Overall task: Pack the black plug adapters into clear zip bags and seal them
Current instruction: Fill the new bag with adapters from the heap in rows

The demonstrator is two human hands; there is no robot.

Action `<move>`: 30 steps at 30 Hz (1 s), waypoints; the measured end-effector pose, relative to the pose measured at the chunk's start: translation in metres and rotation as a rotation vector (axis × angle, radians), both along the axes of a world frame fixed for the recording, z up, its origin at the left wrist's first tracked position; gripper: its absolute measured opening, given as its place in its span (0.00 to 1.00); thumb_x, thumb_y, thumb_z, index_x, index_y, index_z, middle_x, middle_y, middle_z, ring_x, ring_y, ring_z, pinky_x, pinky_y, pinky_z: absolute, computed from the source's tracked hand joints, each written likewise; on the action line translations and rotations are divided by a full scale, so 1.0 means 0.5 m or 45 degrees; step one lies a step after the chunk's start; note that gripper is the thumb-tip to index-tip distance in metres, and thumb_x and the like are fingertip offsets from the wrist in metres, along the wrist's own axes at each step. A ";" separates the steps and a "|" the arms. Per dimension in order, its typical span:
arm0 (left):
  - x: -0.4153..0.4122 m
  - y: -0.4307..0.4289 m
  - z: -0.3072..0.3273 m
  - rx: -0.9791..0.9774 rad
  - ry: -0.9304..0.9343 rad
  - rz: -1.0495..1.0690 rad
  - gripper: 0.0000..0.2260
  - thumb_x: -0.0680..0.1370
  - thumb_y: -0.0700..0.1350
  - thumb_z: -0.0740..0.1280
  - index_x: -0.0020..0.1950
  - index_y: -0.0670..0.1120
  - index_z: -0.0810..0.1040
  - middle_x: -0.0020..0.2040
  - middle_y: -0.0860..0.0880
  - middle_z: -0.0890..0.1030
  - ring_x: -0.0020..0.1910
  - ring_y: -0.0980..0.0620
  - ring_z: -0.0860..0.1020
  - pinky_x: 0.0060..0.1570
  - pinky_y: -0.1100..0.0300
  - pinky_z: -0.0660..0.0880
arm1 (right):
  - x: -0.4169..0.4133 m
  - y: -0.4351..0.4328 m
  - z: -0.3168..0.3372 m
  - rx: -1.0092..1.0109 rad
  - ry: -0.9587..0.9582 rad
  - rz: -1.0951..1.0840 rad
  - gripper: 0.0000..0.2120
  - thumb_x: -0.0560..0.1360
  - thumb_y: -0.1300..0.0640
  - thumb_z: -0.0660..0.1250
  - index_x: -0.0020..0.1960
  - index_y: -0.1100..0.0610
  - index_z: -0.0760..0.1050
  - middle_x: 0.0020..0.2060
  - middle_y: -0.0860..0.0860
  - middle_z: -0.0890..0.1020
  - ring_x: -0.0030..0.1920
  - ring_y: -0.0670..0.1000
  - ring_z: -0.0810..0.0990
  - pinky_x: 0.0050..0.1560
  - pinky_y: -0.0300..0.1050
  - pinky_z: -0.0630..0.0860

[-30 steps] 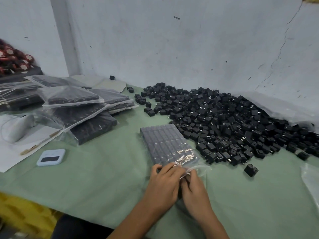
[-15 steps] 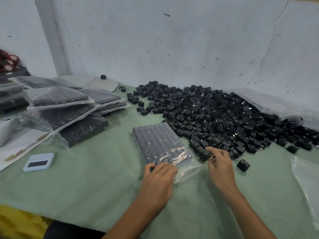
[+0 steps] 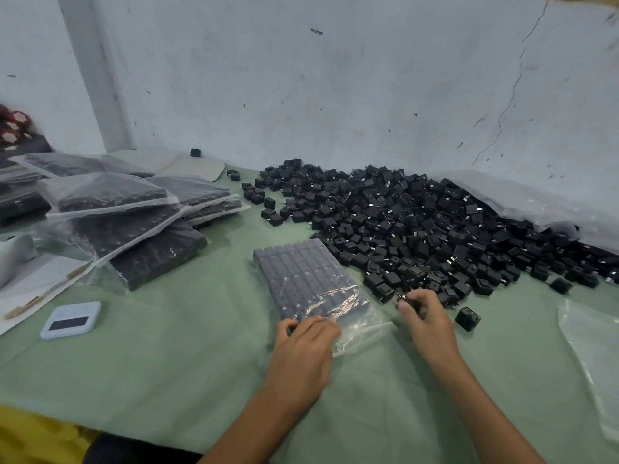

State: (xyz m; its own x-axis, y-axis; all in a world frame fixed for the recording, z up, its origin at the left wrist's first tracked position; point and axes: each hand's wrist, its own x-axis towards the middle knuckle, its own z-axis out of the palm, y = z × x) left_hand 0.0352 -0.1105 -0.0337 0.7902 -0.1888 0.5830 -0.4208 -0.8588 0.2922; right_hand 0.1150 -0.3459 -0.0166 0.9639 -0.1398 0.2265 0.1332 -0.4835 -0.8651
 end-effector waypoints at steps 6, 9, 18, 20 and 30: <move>0.000 -0.002 0.000 0.000 -0.015 0.017 0.14 0.71 0.39 0.71 0.52 0.54 0.78 0.54 0.60 0.79 0.58 0.57 0.76 0.53 0.55 0.65 | -0.055 0.011 0.055 0.779 0.175 0.076 0.11 0.82 0.49 0.62 0.54 0.49 0.82 0.41 0.53 0.79 0.30 0.49 0.73 0.31 0.43 0.73; 0.001 -0.004 0.002 0.038 -0.002 0.035 0.14 0.70 0.39 0.72 0.52 0.54 0.78 0.53 0.60 0.79 0.57 0.57 0.77 0.53 0.55 0.66 | -0.085 0.016 0.065 0.922 0.267 0.149 0.13 0.80 0.49 0.65 0.54 0.54 0.83 0.41 0.54 0.80 0.31 0.49 0.74 0.32 0.42 0.75; 0.014 -0.029 -0.002 0.118 -0.084 0.178 0.10 0.69 0.43 0.74 0.48 0.53 0.80 0.44 0.56 0.80 0.46 0.51 0.79 0.47 0.56 0.65 | -0.181 0.061 0.018 0.543 0.396 0.304 0.08 0.77 0.61 0.68 0.52 0.51 0.83 0.27 0.50 0.77 0.24 0.51 0.69 0.23 0.39 0.65; 0.017 -0.028 -0.006 0.136 -0.127 0.200 0.07 0.72 0.45 0.72 0.49 0.53 0.80 0.43 0.56 0.80 0.45 0.51 0.79 0.46 0.56 0.65 | -0.178 0.078 0.017 0.467 0.380 0.319 0.08 0.76 0.62 0.69 0.51 0.52 0.83 0.29 0.46 0.78 0.24 0.48 0.69 0.24 0.38 0.65; 0.018 -0.031 -0.007 0.107 -0.230 0.276 0.06 0.78 0.45 0.63 0.47 0.52 0.80 0.39 0.54 0.79 0.41 0.52 0.79 0.43 0.56 0.65 | -0.124 0.179 -0.017 0.641 0.301 0.043 0.09 0.73 0.68 0.70 0.45 0.55 0.82 0.41 0.54 0.84 0.39 0.53 0.85 0.42 0.48 0.83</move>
